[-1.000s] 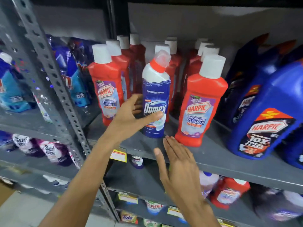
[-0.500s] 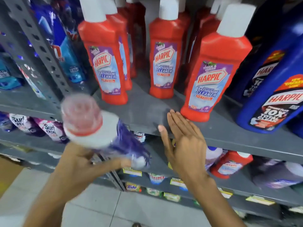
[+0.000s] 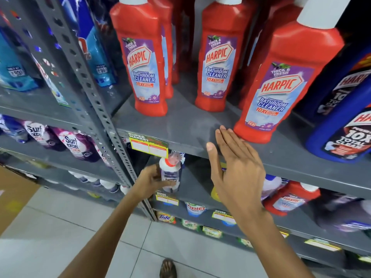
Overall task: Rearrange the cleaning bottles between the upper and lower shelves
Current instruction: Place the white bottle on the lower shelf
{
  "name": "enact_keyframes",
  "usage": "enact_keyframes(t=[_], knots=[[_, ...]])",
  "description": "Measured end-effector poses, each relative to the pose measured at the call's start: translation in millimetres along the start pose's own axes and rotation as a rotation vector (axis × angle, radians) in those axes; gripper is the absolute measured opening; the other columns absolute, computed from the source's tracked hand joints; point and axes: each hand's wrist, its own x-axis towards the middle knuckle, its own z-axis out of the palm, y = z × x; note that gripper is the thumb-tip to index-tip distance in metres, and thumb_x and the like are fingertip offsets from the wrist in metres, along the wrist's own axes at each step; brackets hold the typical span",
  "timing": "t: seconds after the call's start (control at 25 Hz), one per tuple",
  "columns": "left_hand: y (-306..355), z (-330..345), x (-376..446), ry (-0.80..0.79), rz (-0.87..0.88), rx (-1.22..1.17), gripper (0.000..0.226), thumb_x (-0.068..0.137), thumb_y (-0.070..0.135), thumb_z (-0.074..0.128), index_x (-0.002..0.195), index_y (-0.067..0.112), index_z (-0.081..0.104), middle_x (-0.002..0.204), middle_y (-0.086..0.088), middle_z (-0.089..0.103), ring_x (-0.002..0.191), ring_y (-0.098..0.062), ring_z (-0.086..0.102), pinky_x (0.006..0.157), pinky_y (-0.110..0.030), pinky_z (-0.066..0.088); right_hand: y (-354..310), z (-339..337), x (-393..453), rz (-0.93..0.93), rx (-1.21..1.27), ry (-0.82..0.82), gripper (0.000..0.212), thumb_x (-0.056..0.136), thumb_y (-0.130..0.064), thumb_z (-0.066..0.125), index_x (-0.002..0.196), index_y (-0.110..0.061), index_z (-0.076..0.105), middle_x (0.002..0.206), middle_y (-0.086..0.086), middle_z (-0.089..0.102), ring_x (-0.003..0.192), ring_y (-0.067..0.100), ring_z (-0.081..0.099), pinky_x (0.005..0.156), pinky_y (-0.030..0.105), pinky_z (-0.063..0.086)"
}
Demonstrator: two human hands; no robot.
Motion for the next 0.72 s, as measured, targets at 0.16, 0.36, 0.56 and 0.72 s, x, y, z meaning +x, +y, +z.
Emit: enact_keyframes(t=[0.16, 0.36, 0.56, 0.72], knots=[[-11.6, 3.2, 29.9, -0.055, -0.087, -0.028, 0.045, 0.076, -0.003, 0.096, 0.116, -0.008, 0.076, 0.114, -0.020, 0.086, 0.111, -0.036, 0.082, 0.105, -0.056, 0.062, -0.9, 0.1, 0.4, 0.023, -0.010, 0.005, 0.048, 0.109, -0.049, 0.046, 0.135, -0.017, 0.070, 0.143, -0.003, 0.064, 0.139, 0.008, 0.053, 0.118, 0.027, 0.040], [-26.8, 9.3, 32.9, -0.072, -0.171, -0.088, 0.051, 0.080, -0.008, 0.091, 0.126, -0.010, 0.070, 0.124, -0.027, 0.081, 0.119, -0.042, 0.078, 0.111, -0.061, 0.057, -2.0, 2.3, 0.3, 0.027, -0.016, 0.009, 0.047, 0.109, -0.049, 0.046, 0.135, -0.017, 0.070, 0.143, -0.003, 0.064, 0.139, 0.007, 0.052, 0.118, 0.028, 0.040], [-23.0, 8.3, 36.5, -0.147, -0.210, -0.184, 0.054, 0.086, -0.012, 0.084, 0.136, -0.010, 0.064, 0.135, -0.028, 0.075, 0.129, -0.044, 0.072, 0.117, -0.059, 0.053, -2.1, 4.0, -0.4, 0.037, -0.005, 0.026, 0.047, 0.108, -0.048, 0.047, 0.135, -0.017, 0.070, 0.142, -0.003, 0.064, 0.139, 0.007, 0.052, 0.118, 0.028, 0.040], [-24.5, 7.5, 35.4, -0.157, -0.208, -0.214, 0.056, 0.088, -0.013, 0.082, 0.140, -0.010, 0.061, 0.139, -0.029, 0.073, 0.132, -0.046, 0.069, 0.118, -0.058, 0.053, -3.2, 5.0, -0.7, 0.047, 0.004, 0.034, 0.046, 0.107, -0.048, 0.049, 0.134, -0.017, 0.070, 0.142, -0.003, 0.064, 0.138, 0.007, 0.053, 0.118, 0.027, 0.040]])
